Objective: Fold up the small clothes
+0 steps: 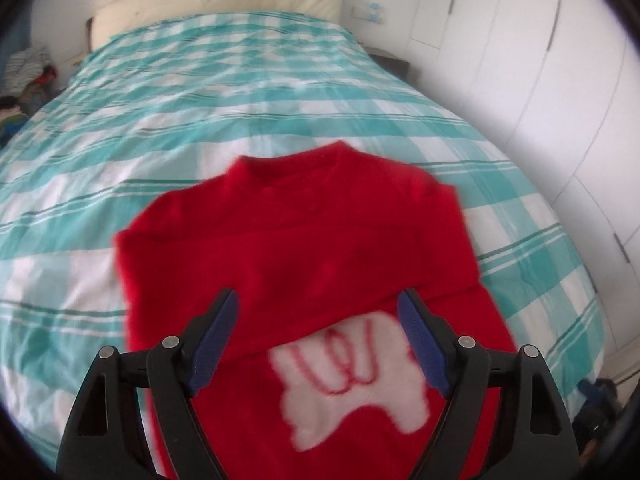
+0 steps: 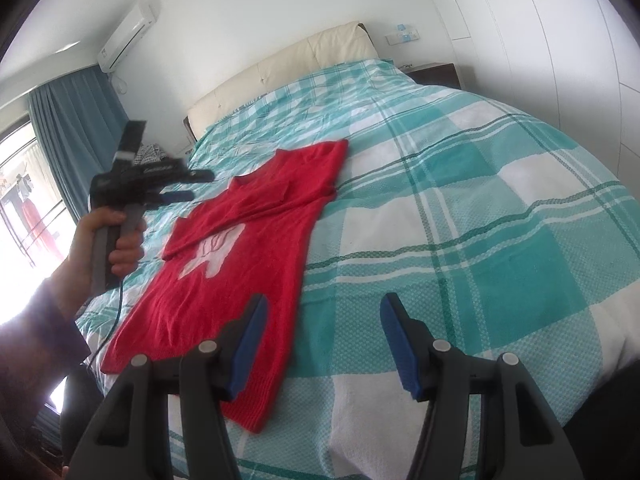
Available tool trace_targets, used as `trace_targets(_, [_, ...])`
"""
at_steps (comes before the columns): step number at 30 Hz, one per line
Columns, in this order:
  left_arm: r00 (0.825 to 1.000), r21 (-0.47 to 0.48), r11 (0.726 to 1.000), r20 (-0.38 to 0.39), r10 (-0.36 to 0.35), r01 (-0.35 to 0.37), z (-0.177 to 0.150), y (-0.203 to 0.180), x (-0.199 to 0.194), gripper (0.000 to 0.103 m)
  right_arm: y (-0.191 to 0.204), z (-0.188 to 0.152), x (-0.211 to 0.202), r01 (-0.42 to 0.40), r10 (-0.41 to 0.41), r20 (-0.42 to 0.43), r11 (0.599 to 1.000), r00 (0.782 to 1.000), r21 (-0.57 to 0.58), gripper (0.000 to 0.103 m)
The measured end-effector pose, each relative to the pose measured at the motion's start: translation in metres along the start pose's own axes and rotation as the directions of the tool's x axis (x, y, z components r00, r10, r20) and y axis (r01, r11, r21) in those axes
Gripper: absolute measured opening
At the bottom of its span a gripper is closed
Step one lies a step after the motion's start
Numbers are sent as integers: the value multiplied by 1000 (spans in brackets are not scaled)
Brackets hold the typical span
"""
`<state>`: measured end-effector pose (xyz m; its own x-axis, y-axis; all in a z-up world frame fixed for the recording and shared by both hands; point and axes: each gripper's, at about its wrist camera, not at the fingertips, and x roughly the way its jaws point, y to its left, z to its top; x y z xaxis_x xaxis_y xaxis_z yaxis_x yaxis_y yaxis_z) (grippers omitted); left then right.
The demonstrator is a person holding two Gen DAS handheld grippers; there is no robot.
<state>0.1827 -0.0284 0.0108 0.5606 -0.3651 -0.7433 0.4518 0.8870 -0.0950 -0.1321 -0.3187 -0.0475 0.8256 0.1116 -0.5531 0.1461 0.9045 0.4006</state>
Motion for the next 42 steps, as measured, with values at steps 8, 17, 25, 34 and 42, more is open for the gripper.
trace_targets(8, [982, 67, 983, -67, 177, -173, -54, 69, 7, 84, 23, 106, 78, -216, 232, -102, 965, 967, 149, 58])
trace_targets(17, [972, -105, 970, -115, 205, -217, -66, 104, 61, 75, 35, 125, 245, -175, 387, -375, 855, 842, 489, 38])
trace_targets(25, [978, -219, 954, -89, 187, -203, -73, 123, 62, 75, 19, 117, 288, -32, 286, -363, 821, 887, 570, 34])
trace_targets(34, [979, -308, 929, -69, 193, -204, -78, 140, 61, 75, 36, 126, 252, 42, 74, -309, 935, 948, 353, 4])
trace_targets(42, [972, -296, 926, -83, 218, -233, -81, 140, 52, 76, 34, 114, 253, 80, 27, -351, 955, 936, 286, 7])
